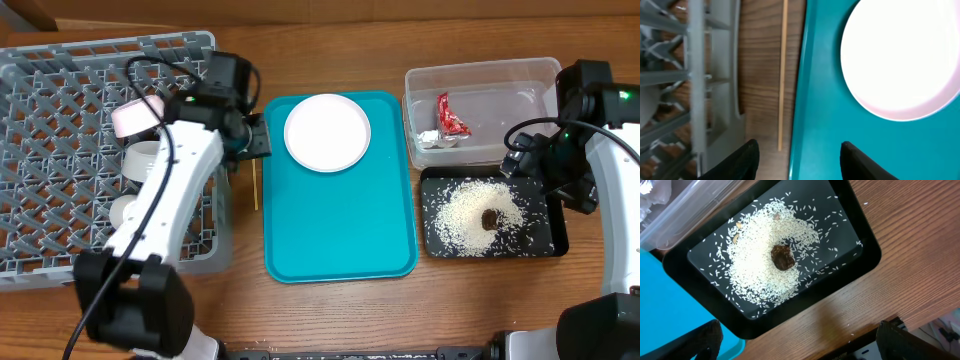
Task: Sort waste into correct bins and load items into the dishwasher
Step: 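Carry the chopsticks to the dish rack edge and insert them with the left gripper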
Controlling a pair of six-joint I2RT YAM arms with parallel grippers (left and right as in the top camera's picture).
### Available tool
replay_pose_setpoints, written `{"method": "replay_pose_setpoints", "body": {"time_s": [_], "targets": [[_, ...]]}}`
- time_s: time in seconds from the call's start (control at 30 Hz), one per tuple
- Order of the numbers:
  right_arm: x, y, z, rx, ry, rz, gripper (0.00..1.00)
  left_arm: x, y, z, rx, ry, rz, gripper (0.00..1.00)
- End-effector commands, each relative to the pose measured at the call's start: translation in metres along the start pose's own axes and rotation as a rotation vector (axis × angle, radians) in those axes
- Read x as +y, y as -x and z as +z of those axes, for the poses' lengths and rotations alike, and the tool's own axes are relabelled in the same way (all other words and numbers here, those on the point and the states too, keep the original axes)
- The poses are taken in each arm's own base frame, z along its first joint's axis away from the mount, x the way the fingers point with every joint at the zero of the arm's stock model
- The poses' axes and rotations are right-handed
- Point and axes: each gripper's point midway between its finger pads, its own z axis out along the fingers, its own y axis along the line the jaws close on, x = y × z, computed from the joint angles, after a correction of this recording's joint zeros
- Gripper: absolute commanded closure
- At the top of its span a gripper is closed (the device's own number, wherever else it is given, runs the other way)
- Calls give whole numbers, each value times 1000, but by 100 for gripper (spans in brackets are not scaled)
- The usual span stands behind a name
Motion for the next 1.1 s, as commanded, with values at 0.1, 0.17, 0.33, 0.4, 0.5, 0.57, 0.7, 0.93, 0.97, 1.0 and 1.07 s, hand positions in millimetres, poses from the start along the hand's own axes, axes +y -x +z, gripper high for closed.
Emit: {"method": "replay_pose_setpoints", "body": {"time_s": [0.1, 0.17, 0.33, 0.4, 0.5, 0.57, 0.7, 0.93, 0.97, 1.0, 1.07], "targets": [[-2, 3, -9, -35, 14, 10, 0, 12, -2, 48, 78, 74, -38, 49], [-2, 3, -9, -36, 14, 10, 0, 17, -1, 57, 89, 81, -54, 49], [-1, 3, -9, -37, 15, 10, 0, 20, 2, 72, 94, 83, -64, 47], [-1, 3, -9, -37, 15, 10, 0, 21, 0, 80, 106, 89, -62, 47], [-1, 3, -9, -37, 15, 10, 0, 23, -3, 91, 128, 103, -59, 47], [-1, 3, -9, -37, 15, 10, 0, 26, -5, 99, 139, 122, -58, 48], [-1, 3, -9, -37, 15, 10, 0, 28, -10, 111, 163, 135, -56, 52], [-1, 3, -9, -38, 15, 10, 0, 33, -6, 112, 142, 167, -64, 60], [-1, 3, -9, -38, 16, 10, 0, 33, -5, 112, 140, 166, -65, 60], [-1, 4, -9, -38, 16, 10, 0, 33, -5, 112, 138, 165, -65, 61], [-1, 4, -9, -38, 16, 10, 0, 32, -6, 114, 140, 165, -63, 61]]}}
